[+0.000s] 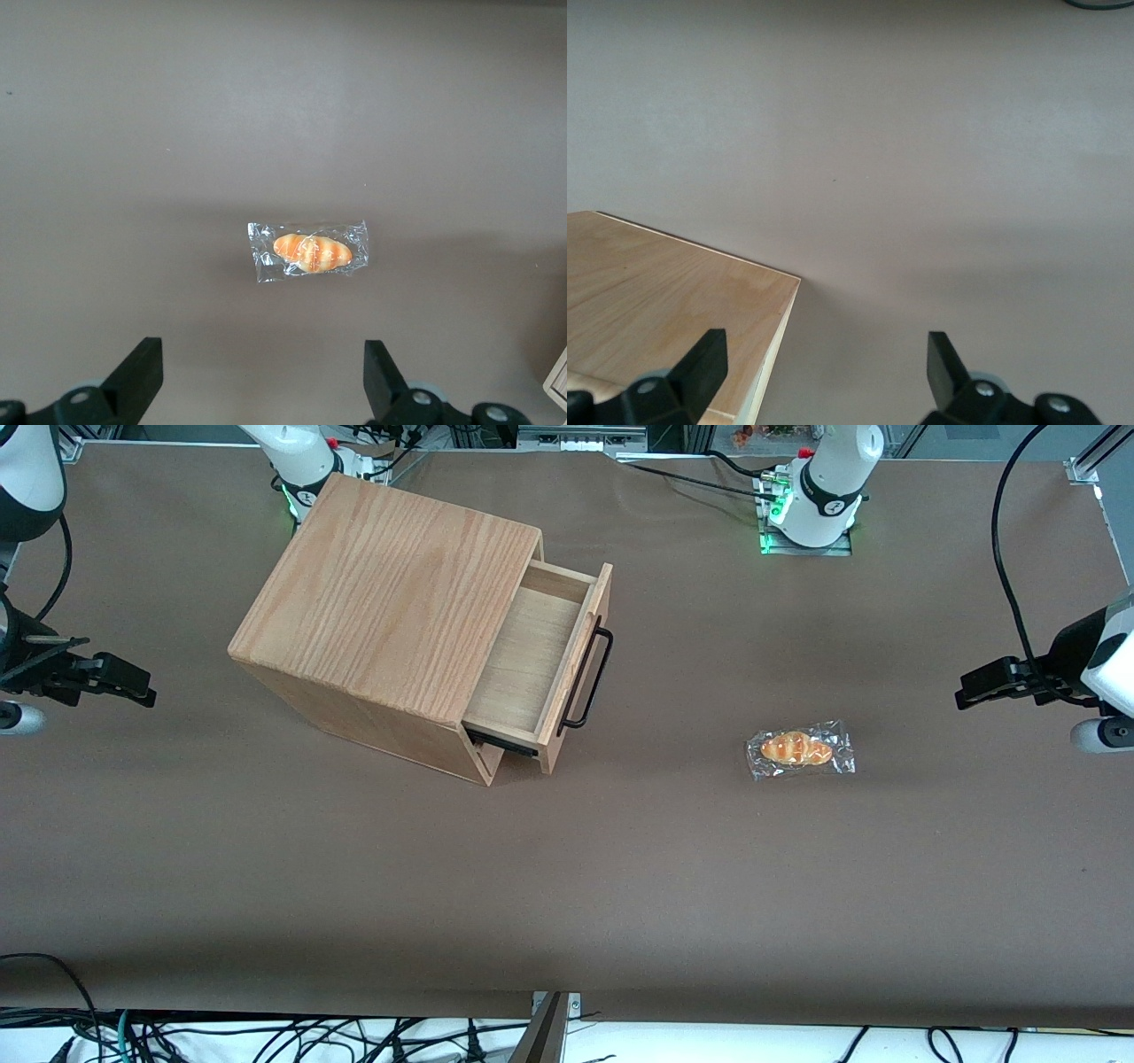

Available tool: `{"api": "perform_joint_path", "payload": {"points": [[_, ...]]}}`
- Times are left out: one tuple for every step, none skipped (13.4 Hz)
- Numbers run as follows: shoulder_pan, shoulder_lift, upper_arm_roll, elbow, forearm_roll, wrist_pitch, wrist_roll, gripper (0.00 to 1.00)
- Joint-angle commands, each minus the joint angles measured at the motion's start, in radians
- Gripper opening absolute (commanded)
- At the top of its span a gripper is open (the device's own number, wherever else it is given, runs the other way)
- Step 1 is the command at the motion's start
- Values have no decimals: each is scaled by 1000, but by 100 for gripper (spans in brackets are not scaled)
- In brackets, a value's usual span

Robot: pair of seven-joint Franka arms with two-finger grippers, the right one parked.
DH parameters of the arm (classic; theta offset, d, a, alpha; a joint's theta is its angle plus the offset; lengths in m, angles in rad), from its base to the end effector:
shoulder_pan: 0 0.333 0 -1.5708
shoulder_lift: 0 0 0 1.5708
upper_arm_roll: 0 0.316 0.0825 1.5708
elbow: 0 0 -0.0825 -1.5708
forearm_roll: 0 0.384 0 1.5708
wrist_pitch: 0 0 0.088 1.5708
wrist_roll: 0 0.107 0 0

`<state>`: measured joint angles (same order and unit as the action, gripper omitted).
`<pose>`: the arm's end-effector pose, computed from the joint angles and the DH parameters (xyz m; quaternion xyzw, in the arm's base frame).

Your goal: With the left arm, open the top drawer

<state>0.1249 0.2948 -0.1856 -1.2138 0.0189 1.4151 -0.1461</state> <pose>0.6252 -0.0162 0.6054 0.9978 0.0464 -0.0459 0.0129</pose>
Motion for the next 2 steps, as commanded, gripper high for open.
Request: {"api": "perform_joint_path", "payload": {"points": [[1, -25, 0, -30, -8, 1, 36, 100], [-1, -23, 0, -30, -8, -1, 37, 100]]}}
